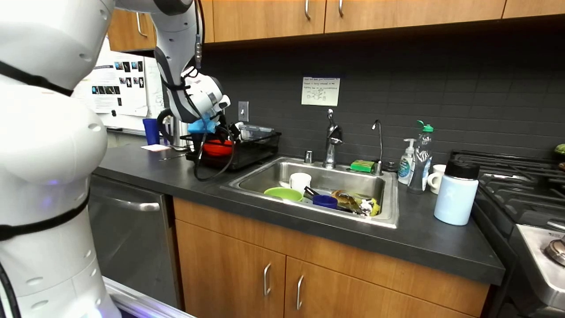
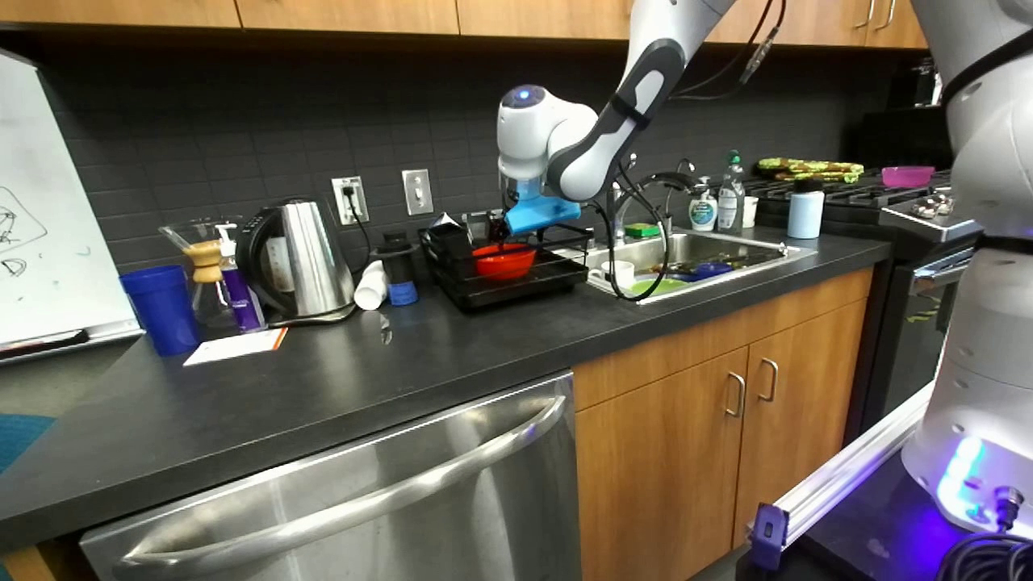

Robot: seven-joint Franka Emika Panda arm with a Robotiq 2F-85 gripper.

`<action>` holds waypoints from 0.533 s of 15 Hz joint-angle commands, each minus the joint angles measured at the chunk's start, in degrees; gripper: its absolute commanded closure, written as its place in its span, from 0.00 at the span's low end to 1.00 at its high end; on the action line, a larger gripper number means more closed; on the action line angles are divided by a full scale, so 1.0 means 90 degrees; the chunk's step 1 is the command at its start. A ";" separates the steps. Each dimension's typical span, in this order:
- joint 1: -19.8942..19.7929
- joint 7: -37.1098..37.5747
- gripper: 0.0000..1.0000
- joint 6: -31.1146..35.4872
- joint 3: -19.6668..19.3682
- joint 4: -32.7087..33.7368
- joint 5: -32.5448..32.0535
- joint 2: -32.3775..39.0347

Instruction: Put the orange bowl in the black drying rack on the right, remove the orange bowl from the drying rack and put it on the counter again

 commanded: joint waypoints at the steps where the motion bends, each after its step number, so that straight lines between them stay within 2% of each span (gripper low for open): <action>1: 0.0028 0.0050 0.00 0.0017 0.0045 -0.0046 0.0023 0.0000; 4: 0.0037 0.0057 0.02 0.0029 0.0048 -0.0069 0.0015 0.0005; 5: 0.0038 0.0061 0.18 0.0031 0.0046 -0.0072 0.0011 0.0007; 6: 0.0036 0.0059 0.26 0.0029 0.0048 -0.0084 0.0014 0.0001; 8: 0.0039 0.0065 0.35 0.0032 0.0046 -0.0093 0.0006 0.0002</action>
